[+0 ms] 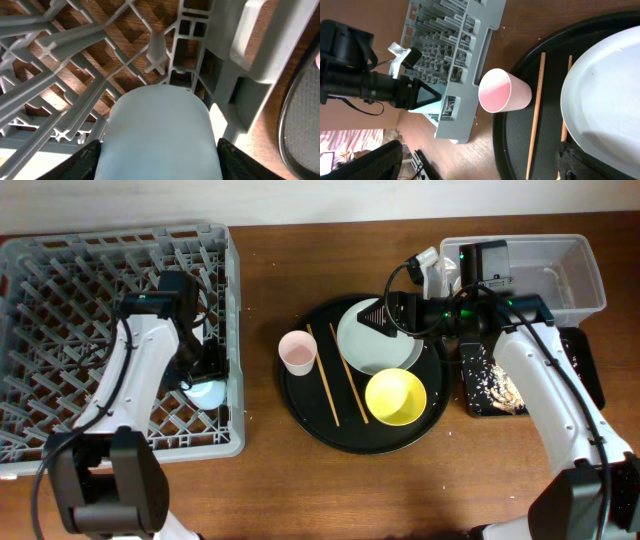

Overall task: Sort waste into correct bins and load items into the dishwasher rack
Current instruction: 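Place the blue cup upside down in the rack with the left gripper, then grasp the pink cup with the right gripper and lift it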

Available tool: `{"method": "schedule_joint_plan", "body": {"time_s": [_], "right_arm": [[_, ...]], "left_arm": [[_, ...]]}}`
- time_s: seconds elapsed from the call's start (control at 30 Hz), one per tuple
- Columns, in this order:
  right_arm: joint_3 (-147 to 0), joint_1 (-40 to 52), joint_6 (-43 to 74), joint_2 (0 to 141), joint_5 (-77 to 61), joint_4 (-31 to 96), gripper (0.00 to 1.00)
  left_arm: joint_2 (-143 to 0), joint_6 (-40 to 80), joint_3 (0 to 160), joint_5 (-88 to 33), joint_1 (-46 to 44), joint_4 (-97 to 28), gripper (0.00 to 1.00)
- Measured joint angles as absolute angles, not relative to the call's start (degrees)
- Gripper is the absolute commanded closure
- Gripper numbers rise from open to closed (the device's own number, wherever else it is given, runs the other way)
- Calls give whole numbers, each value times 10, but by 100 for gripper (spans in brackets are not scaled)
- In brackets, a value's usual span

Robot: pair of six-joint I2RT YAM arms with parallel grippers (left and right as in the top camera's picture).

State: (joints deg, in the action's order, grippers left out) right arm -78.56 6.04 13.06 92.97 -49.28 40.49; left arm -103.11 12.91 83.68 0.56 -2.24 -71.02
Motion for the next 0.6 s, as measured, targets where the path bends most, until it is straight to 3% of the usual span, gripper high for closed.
{"method": "schedule_joint_plan", "body": {"time_s": [0.17,0.2,0.27,0.47,0.6], "right_arm": [[-786,61,131,930,-491,405,2],[-786,62,130,930,-490,405,4],[-786,80,121,930,-472,405,20],[-786,222,176,941,-264,376,27],[-786,294,269,1030,-165,314,42]], "left_arm": [[-1036,126,837,20,-19,-707,1],[-1036,126,838,20,-19,-709,1],[-1038,126,866,19,-19,-724,1],[-1044,119,1051,-21,-36,-772,1],[-1044,113,1060,-59,-69,-759,1]]}}
